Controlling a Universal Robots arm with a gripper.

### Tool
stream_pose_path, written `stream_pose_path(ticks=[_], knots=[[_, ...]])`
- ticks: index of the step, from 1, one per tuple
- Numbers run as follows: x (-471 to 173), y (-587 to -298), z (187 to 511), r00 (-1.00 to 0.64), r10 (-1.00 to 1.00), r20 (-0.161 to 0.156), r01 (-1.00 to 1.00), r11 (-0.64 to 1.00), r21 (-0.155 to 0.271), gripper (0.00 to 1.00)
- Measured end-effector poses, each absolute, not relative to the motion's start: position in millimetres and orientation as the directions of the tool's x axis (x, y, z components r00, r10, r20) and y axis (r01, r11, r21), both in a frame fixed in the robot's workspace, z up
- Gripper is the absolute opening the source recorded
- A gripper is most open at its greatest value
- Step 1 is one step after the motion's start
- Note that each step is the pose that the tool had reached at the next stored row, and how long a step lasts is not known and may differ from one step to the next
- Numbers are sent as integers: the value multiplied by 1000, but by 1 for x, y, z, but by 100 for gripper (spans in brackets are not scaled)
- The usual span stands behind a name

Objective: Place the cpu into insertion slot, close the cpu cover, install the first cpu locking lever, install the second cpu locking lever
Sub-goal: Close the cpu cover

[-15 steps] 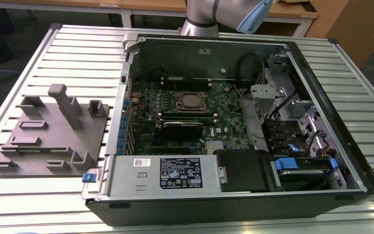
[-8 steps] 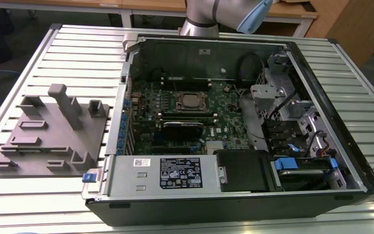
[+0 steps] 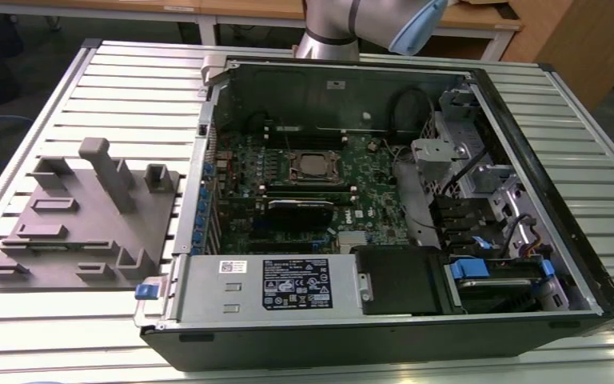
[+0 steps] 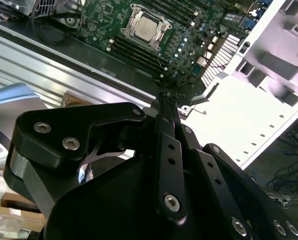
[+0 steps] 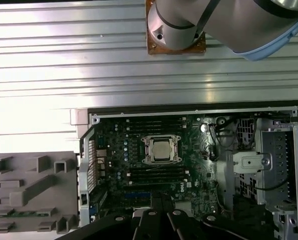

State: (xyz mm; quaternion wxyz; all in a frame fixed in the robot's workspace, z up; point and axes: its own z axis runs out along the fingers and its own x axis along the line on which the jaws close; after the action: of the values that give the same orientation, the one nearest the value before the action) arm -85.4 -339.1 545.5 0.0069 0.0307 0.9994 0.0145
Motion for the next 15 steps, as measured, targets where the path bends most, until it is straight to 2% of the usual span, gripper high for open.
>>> stream_pose_path(ticks=[15], knots=[[-85, -339, 532, -998, 61, -13, 61, 998, 29, 10]])
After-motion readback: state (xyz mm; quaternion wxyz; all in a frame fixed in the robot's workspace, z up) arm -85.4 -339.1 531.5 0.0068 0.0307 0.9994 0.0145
